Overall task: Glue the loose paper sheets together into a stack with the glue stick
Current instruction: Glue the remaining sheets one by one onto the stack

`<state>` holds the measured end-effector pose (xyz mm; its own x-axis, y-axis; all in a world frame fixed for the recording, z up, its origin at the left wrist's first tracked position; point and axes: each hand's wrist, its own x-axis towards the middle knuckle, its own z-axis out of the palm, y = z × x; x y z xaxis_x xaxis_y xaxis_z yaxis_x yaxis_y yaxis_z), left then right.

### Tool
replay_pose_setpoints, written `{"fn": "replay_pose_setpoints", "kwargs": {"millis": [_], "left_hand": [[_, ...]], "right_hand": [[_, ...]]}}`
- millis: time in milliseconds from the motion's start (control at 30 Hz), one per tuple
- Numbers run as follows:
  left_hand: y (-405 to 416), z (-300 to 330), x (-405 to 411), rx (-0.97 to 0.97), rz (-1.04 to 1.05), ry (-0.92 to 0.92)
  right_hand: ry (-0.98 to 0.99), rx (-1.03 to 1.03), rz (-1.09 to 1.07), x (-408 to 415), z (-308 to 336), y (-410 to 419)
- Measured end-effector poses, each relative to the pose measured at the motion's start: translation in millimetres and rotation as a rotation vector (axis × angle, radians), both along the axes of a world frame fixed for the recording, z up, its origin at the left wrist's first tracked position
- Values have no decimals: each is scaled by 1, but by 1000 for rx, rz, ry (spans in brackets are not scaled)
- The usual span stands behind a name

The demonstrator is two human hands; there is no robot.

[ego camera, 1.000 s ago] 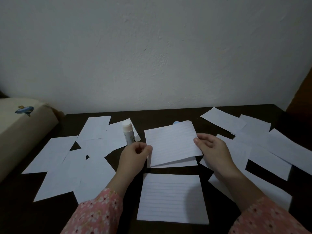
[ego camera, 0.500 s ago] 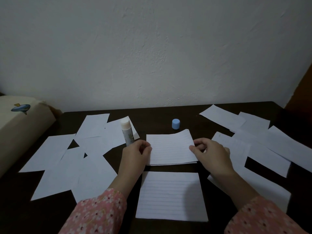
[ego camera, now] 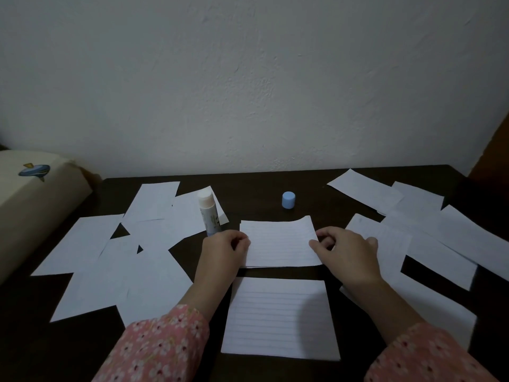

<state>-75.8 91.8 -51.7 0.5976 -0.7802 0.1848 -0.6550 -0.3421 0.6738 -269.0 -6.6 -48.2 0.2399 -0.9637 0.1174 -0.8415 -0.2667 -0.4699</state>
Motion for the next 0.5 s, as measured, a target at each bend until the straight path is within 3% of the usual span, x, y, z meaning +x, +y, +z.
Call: {"fn": "replay_pose_setpoints", "kwargs": {"millis": [200, 367, 500], "left_hand": [[2, 2, 1, 28, -34, -51], [1, 6, -1, 86, -66, -198], [-6, 16, -10, 21, -98, -234]], "right_hand": [[37, -28, 7, 2, 2, 2], [163, -22, 28, 4, 9, 2], [71, -72, 81, 14, 19, 1]]}}
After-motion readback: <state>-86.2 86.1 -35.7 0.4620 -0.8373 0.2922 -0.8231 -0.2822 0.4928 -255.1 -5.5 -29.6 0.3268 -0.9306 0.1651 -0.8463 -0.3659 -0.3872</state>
